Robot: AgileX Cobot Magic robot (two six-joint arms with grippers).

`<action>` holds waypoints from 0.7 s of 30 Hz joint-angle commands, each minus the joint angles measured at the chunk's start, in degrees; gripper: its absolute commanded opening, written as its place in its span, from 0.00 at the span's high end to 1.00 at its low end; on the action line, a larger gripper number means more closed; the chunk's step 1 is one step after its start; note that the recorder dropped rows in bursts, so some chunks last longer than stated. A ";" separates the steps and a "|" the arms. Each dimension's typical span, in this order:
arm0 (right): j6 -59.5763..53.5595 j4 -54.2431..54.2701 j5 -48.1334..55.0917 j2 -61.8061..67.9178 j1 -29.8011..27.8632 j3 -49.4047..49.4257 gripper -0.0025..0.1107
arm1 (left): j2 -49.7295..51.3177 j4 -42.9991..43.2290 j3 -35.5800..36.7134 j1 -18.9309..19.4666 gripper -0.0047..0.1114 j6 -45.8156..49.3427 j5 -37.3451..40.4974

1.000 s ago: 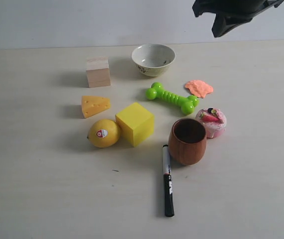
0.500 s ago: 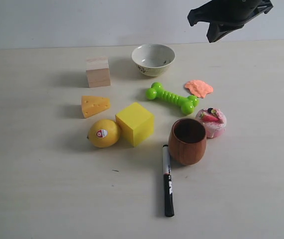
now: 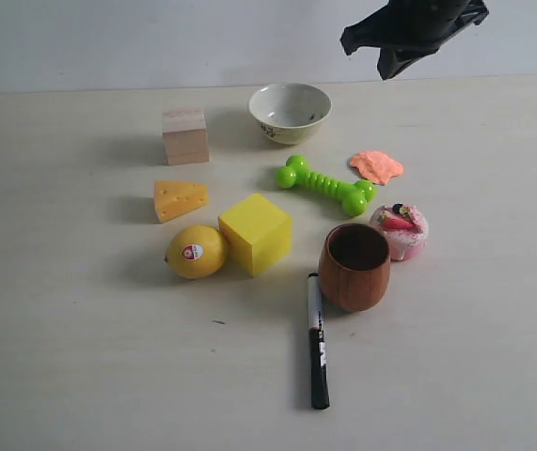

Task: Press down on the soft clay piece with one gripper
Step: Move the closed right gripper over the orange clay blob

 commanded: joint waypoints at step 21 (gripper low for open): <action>5.58 -5.22 -3.34 13.73 -2.89 -3.75 0.98 | -0.35 -0.14 0.02 -0.25 0.96 -0.06 -0.39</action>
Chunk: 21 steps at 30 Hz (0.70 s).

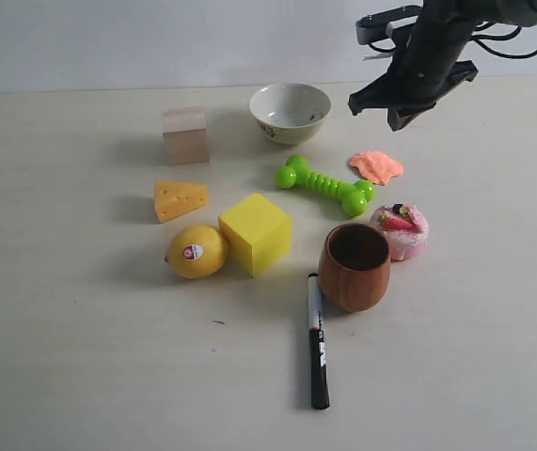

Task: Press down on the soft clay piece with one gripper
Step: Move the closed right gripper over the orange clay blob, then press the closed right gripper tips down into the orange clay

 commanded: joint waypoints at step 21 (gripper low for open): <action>0.62 10.84 1.70 4.28 -0.88 -0.44 0.98 | -0.35 -0.14 0.02 -0.25 0.96 -0.06 -0.39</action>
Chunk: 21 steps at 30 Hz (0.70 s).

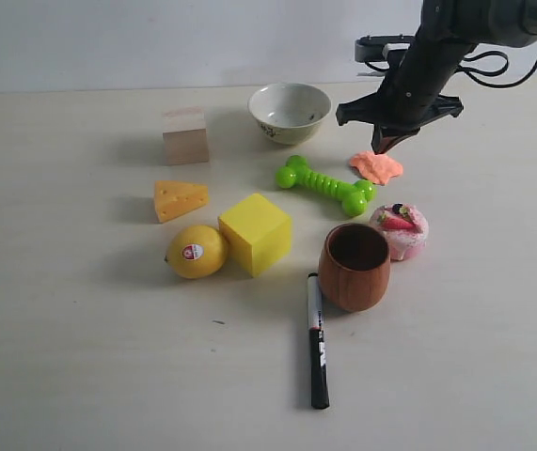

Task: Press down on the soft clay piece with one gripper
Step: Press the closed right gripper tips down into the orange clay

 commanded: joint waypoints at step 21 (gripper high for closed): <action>-0.31 0.81 4.89 8.74 0.01 -0.19 0.98 | -0.35 -0.14 0.02 -0.25 0.96 -0.06 -0.39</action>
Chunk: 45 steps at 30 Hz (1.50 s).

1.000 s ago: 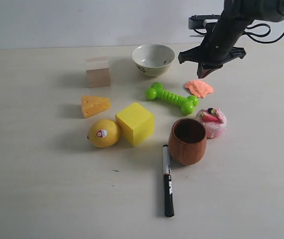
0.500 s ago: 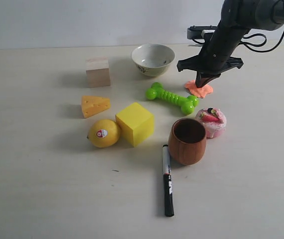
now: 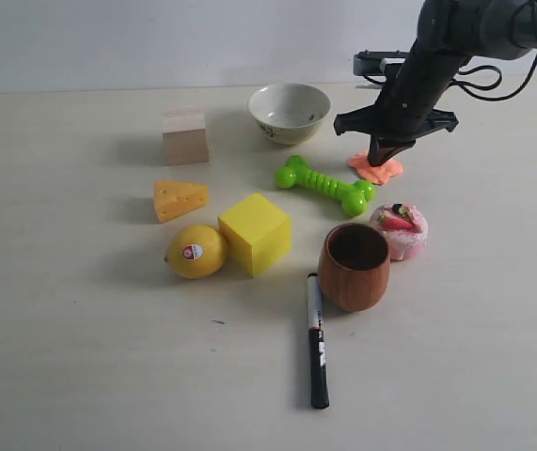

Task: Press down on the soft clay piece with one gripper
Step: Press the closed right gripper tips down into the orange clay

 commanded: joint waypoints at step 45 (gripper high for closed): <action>-1.99 3.80 1.47 -4.93 0.30 1.49 0.79 | -0.35 -0.14 0.02 -0.25 0.96 -0.06 -0.39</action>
